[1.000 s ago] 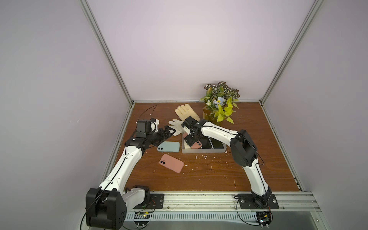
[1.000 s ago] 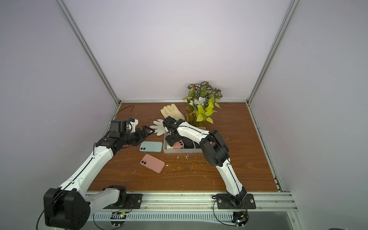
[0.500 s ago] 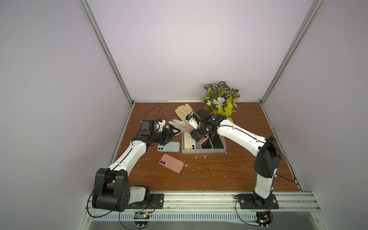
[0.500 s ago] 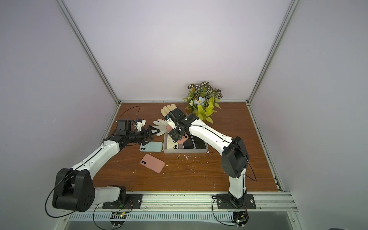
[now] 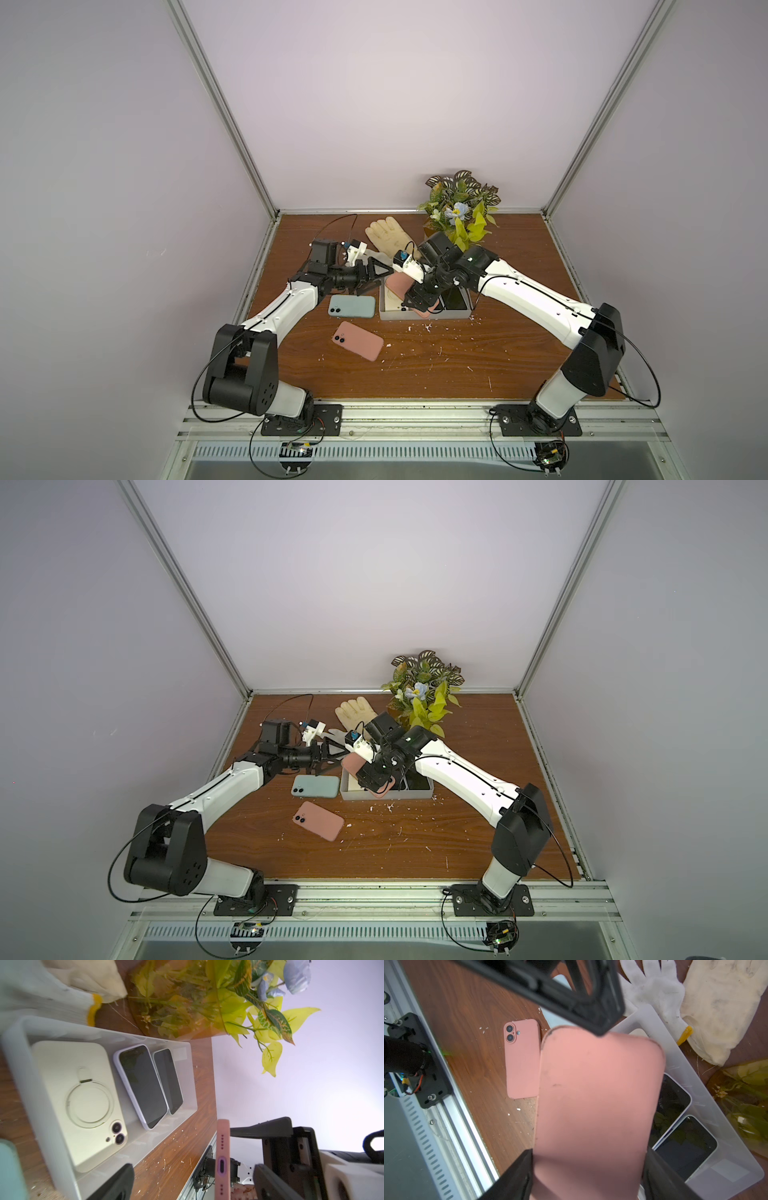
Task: Take the phone out of the storage box
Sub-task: Place the phone at the center of the board.
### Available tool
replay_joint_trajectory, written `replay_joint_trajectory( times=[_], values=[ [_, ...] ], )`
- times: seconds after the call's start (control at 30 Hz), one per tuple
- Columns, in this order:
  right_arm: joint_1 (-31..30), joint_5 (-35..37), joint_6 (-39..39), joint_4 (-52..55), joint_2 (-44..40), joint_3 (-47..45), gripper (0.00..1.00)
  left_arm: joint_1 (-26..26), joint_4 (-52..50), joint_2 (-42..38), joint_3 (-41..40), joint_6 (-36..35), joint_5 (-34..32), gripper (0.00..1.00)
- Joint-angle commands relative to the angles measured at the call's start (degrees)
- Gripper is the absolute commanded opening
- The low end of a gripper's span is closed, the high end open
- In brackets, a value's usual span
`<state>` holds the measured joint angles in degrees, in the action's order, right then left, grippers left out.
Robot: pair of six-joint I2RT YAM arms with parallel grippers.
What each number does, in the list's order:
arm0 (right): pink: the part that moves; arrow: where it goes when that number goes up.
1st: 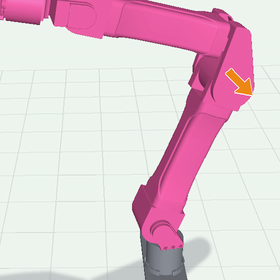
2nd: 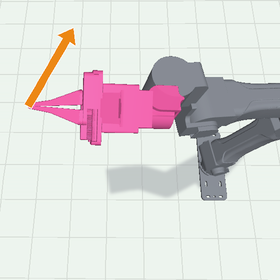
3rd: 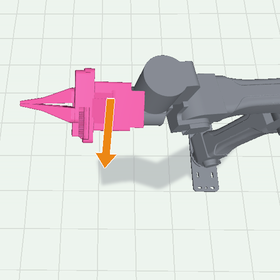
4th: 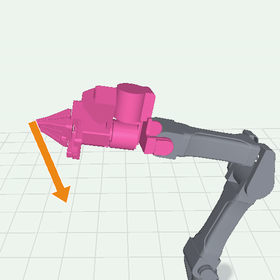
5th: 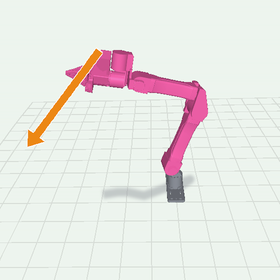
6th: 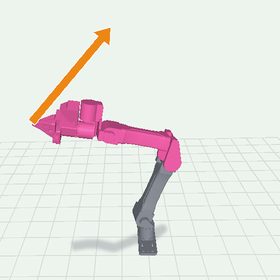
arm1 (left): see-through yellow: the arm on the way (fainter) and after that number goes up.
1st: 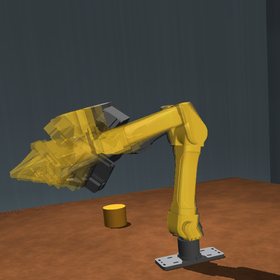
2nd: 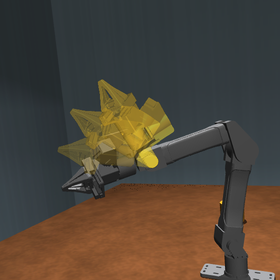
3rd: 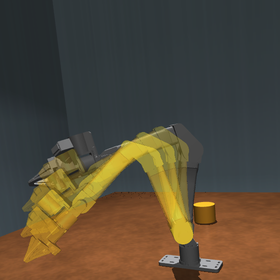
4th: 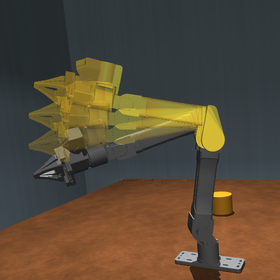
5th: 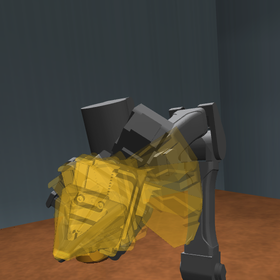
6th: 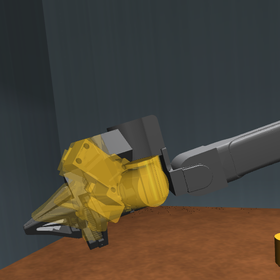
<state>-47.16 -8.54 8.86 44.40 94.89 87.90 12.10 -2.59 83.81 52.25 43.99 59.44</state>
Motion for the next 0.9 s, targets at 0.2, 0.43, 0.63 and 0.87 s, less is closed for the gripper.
replay_joint_trajectory(
  times=[0.2, 0.43, 0.63, 0.87],
  values=[
    [-1.67, -3.37, 1.68, -2.30, -2.95, 0.39, 0.56, 2.47, 4.85, 2.67, 0.86, 1.90, 7.26, 0.68],
    [-2.14, 0.10, 2.34, -2.13, -2.05, -0.39, 0.56, 3.33, 9.88, 2.42, -0.94, 5.54, 10.72, 0.47],
    [-2.15, 2.98, 2.54, -2.08, -2.01, -0.54, 0.56, 3.54, 9.88, 2.08, -3.34, 5.16, 13.18, 0.26],
    [-2.32, 2.42, 2.83, -2.12, -2.19, -0.10, 0.58, 4.16, 9.42, 1.58, -4.09, 4.66, 12.73, 0.00]
  ],
)
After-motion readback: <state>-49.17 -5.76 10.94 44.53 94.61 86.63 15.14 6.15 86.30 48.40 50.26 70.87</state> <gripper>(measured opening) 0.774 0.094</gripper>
